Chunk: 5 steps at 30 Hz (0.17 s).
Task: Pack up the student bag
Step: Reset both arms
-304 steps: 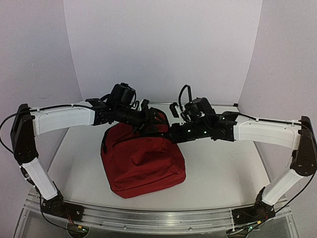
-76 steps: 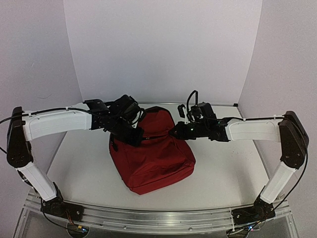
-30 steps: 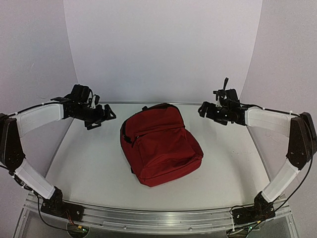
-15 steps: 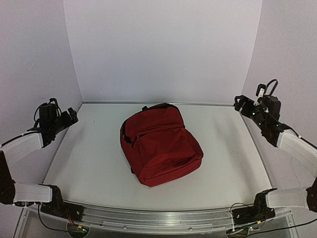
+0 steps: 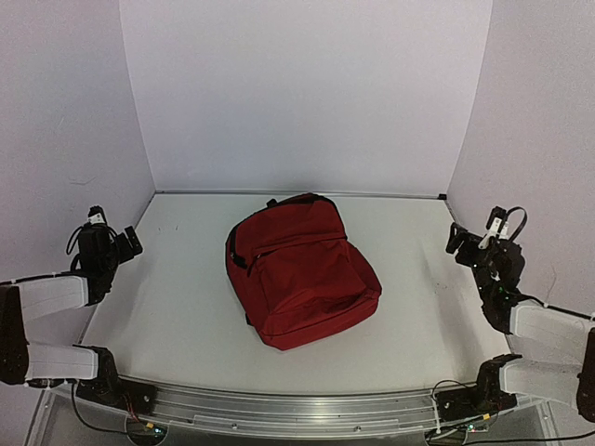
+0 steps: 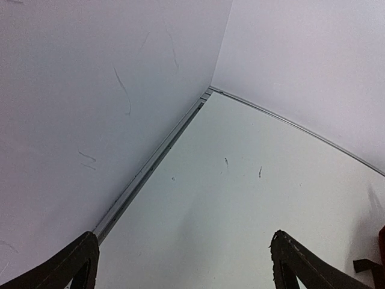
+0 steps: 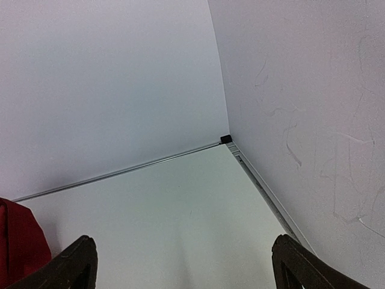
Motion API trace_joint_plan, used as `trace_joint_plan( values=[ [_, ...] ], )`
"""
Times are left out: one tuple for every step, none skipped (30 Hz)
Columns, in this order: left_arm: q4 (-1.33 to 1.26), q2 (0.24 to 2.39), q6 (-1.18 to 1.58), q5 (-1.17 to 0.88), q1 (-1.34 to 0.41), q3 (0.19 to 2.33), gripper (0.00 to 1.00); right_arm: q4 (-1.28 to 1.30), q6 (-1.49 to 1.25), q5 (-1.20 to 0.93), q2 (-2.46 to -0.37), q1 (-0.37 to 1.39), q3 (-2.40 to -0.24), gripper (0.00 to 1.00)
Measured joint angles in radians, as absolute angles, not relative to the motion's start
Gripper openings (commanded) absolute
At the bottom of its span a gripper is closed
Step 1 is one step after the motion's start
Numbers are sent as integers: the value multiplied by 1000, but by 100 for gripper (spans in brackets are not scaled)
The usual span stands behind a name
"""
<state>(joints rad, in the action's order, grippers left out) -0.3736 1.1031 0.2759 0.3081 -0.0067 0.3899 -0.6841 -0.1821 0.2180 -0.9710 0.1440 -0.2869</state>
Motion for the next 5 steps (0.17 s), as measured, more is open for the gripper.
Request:
trace_joint_plan(
  values=[
    [-385,1102,271,308,-7,383,100,-693,-182,221,-971,144,-280,98],
    [-393,1100,266,308,-7,376,100,-701,-181,222,-970,144,-276,98],
    [-400,1099,262,308,-7,370,100,-709,-180,223,-968,144,-274,98],
    [-408,1098,260,309,-7,364,100,-717,-180,224,-965,144,-274,98],
    [-419,1096,257,309,-7,358,100,-726,-180,224,-962,144,-274,98]
  ],
)
